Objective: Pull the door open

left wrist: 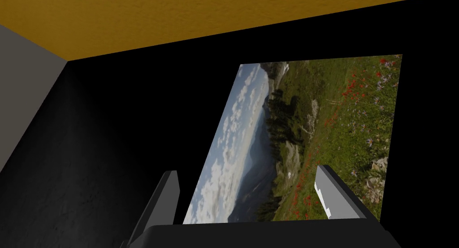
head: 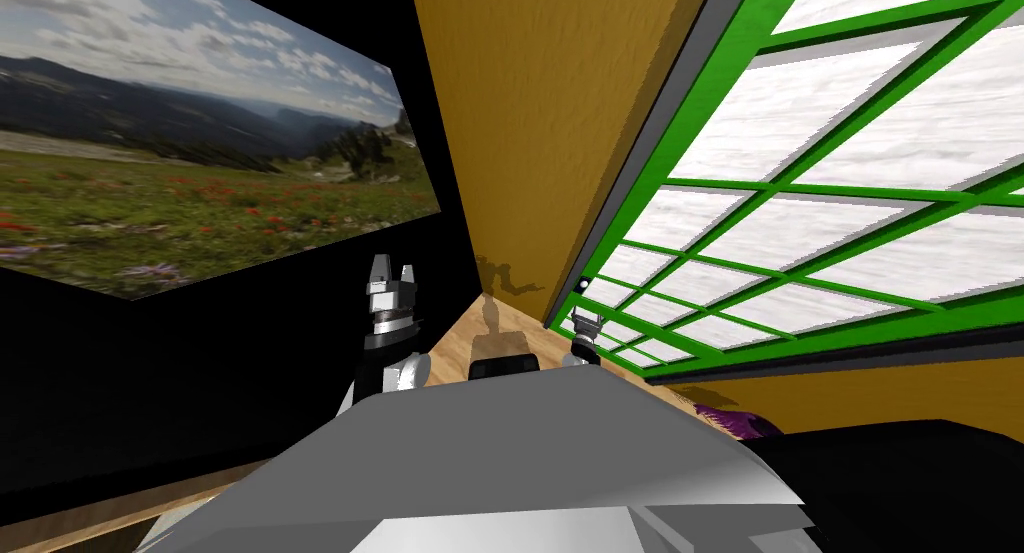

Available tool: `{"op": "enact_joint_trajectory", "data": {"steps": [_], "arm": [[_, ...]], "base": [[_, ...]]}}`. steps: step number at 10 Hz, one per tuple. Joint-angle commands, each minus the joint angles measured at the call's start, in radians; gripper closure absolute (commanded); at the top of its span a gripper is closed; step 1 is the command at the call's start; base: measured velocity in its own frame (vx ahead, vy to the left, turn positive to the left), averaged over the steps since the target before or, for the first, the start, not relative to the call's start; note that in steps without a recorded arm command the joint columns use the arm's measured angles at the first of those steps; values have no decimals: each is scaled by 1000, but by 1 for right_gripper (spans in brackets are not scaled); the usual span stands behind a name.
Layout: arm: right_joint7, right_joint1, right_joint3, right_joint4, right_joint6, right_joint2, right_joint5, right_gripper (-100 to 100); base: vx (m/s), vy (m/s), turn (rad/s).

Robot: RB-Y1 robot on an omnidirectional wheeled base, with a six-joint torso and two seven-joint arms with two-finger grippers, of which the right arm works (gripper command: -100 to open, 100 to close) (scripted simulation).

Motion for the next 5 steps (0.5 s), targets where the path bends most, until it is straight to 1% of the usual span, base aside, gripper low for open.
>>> {"op": "enact_joint_trajectory", "data": {"steps": [1, 3, 5], "arm": [[-29, -5, -1, 26, -7, -5, -19, -100], [-69, -13, 2, 72, -25, -7, -48, -100], [-91, -17, 4, 97, -34, -8, -64, -100]], "base": [[86, -61, 123], [89, -68, 135], [73, -58, 98]]}}
